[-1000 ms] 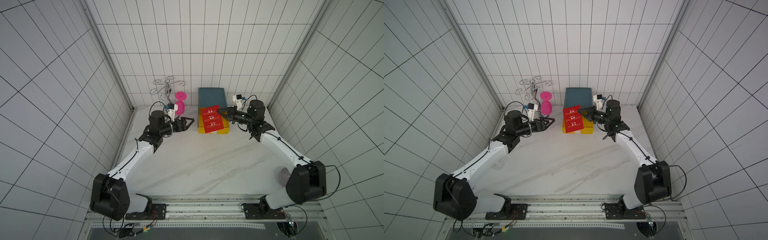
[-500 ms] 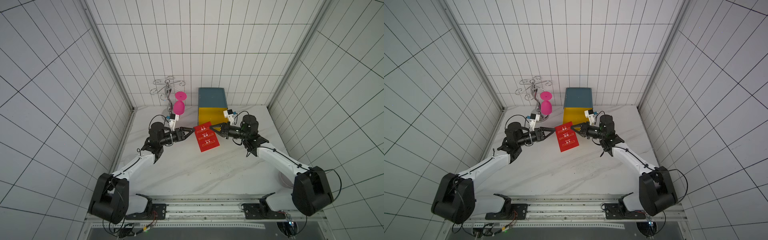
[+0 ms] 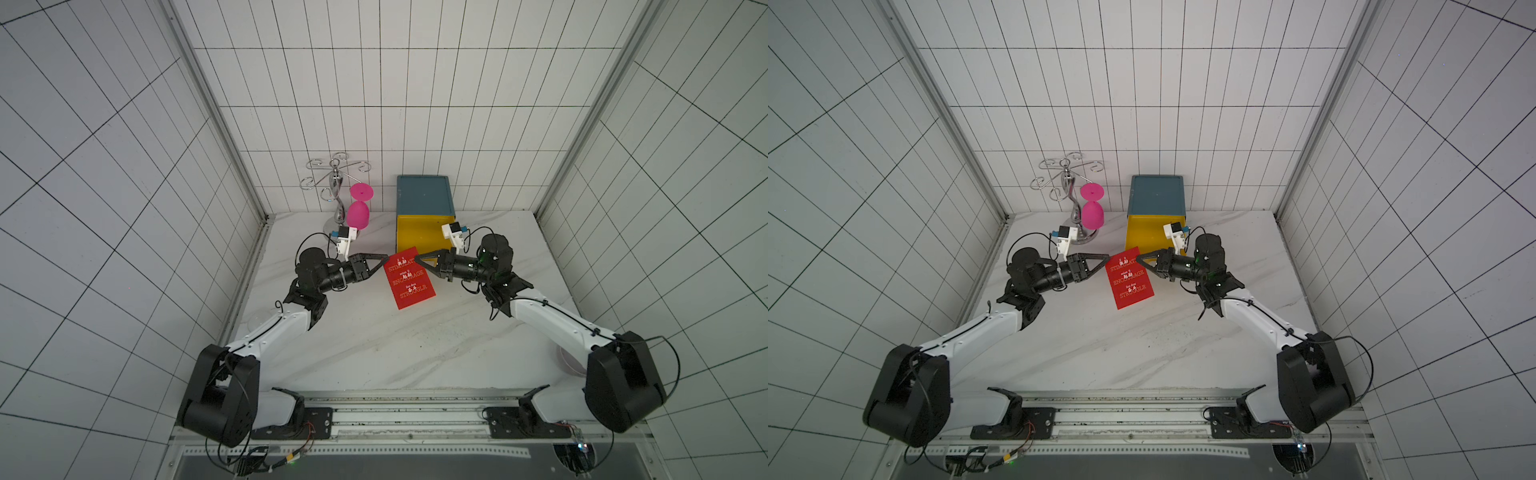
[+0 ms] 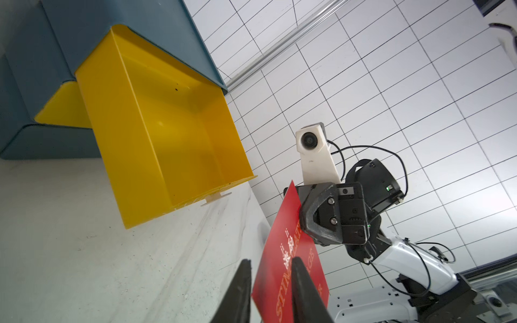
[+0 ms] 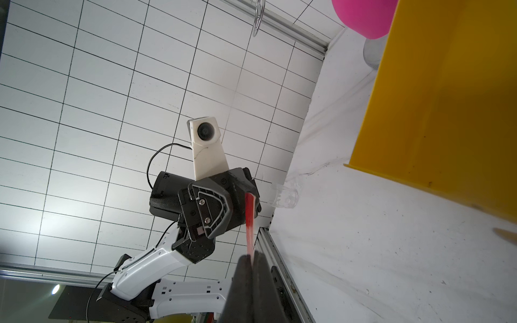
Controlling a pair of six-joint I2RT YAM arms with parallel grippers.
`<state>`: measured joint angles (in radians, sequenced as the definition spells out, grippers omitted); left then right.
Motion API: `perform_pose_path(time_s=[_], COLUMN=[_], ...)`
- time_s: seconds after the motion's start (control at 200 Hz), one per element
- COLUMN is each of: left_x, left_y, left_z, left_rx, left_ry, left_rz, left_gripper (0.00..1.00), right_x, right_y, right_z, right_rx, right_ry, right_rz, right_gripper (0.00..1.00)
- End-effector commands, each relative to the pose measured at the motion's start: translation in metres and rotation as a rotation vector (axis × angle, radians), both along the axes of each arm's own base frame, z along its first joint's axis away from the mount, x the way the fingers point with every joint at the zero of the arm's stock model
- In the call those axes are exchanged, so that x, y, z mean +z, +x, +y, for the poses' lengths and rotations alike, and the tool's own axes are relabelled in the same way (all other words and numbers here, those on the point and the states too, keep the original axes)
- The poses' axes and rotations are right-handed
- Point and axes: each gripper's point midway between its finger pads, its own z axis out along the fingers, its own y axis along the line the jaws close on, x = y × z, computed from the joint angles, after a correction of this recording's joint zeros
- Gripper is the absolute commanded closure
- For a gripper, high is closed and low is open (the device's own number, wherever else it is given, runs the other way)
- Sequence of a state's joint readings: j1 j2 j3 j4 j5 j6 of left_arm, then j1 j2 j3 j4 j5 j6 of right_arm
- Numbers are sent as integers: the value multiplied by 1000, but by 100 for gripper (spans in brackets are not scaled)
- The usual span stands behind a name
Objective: Take the postcards out of the drawer
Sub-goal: Place the postcard at the center of the board.
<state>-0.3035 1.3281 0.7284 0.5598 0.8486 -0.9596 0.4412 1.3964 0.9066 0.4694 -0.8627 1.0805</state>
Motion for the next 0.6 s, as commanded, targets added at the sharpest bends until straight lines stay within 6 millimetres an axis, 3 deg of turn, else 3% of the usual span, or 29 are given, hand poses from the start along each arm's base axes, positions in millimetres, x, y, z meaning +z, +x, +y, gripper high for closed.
perform_pose_path(time_s=[0.0, 0.11, 0.18, 0.225, 0.32, 0.415, 0.595], left_x=[-3, -7, -10, -13, -21, -29, -54], left_y=[-3, -4, -4, -5, -5, -7, -27], left_z=[-3, -2, -3, -2, 4, 21, 51], left_rx=[-23, -23, -27, -26, -14, 23, 7], left_ry=[-7, -2, 3, 6, 34, 94, 263], left_rz=[-11, 0, 13, 25, 63, 108, 182], left_gripper=[87, 100, 100, 100, 100, 100, 100], right_x=[-7, -11, -13, -15, -18, -11, 23], right_y=[-3, -5, -5, -5, -5, -2, 6], right_z=[3, 4, 3, 3, -3, -19, -65], right_rx=[8, 9, 6, -2, -25, -88, -207], right_ry=[5, -1, -5, -12, -61, -150, -245], right_rz=[-6, 2, 4, 5, -5, -63, -193], right_gripper=[100, 100, 98, 80, 26, 1, 1])
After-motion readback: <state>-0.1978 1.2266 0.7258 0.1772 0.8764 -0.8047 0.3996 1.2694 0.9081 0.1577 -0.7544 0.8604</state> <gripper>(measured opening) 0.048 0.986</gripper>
